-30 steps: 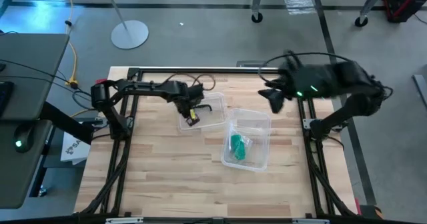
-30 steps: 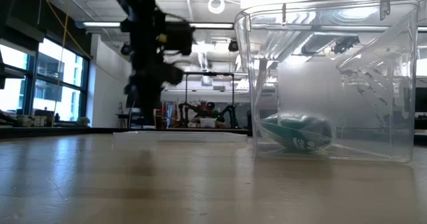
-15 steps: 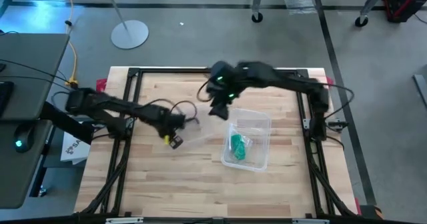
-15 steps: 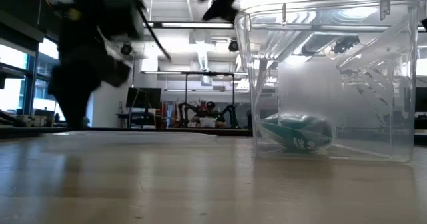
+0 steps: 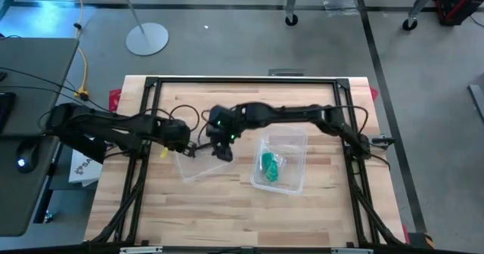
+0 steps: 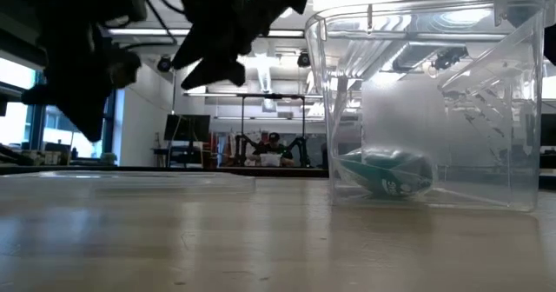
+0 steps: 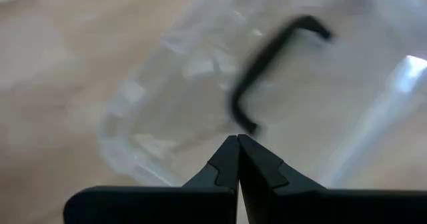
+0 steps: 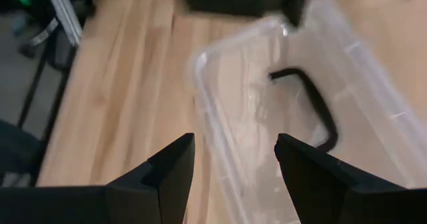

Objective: Roll bandage
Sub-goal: Close the transparent bin

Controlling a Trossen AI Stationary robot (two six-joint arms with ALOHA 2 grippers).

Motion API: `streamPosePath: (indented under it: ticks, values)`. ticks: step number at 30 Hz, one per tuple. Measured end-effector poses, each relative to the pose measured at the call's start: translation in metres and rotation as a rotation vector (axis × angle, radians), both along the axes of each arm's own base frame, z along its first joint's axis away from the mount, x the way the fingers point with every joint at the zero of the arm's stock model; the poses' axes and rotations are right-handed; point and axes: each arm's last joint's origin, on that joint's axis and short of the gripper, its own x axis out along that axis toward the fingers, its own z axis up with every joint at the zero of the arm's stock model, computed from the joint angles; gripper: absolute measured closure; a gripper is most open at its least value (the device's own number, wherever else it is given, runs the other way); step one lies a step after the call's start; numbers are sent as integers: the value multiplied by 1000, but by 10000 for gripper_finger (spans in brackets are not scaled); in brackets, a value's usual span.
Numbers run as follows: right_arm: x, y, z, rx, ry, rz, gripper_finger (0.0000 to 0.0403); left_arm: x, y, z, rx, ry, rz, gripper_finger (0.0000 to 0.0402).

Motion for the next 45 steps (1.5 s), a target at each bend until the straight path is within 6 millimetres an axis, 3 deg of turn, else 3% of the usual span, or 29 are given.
streamPosePath:
  ticks: [7, 13, 15, 20, 25, 30, 34, 37, 40, 42, 45]
  values:
    - [11, 32, -50, -13, 97, 106, 197, -10, 16, -24, 61, 72, 84, 401]
    - [-6, 45, -70, -27, 346, 126, 197, -14, 10, -40, -103, 58, 121, 401]
    - [-18, 46, -65, -32, 430, 149, 198, -11, 6, -39, -131, 19, 126, 401]
    - [-50, 63, -23, -91, 499, 307, 210, -7, -7, -37, -157, -23, 192, 401]
    - [-72, 80, -9, -185, 587, 407, 227, -6, -21, -36, -164, -59, 263, 401]
    - [-84, 80, -1, -234, 649, 457, 243, 0, -46, -35, -213, -161, 310, 401]
    - [-88, 67, 13, -245, 652, 339, 258, 12, -71, -36, -255, -281, 290, 401]
    - [-80, 62, 28, -208, 506, 197, 265, 16, -77, -24, -201, -236, 221, 401]
    - [-53, 71, 33, -151, 263, 63, 266, 15, -64, -10, -70, -124, 183, 401]
    - [-32, 79, 28, -93, 132, -2, 267, 18, -49, -4, -24, -106, 117, 401]
    - [-4, 88, 0, -17, 51, -133, 274, 20, -26, -7, 31, -46, 14, 401]
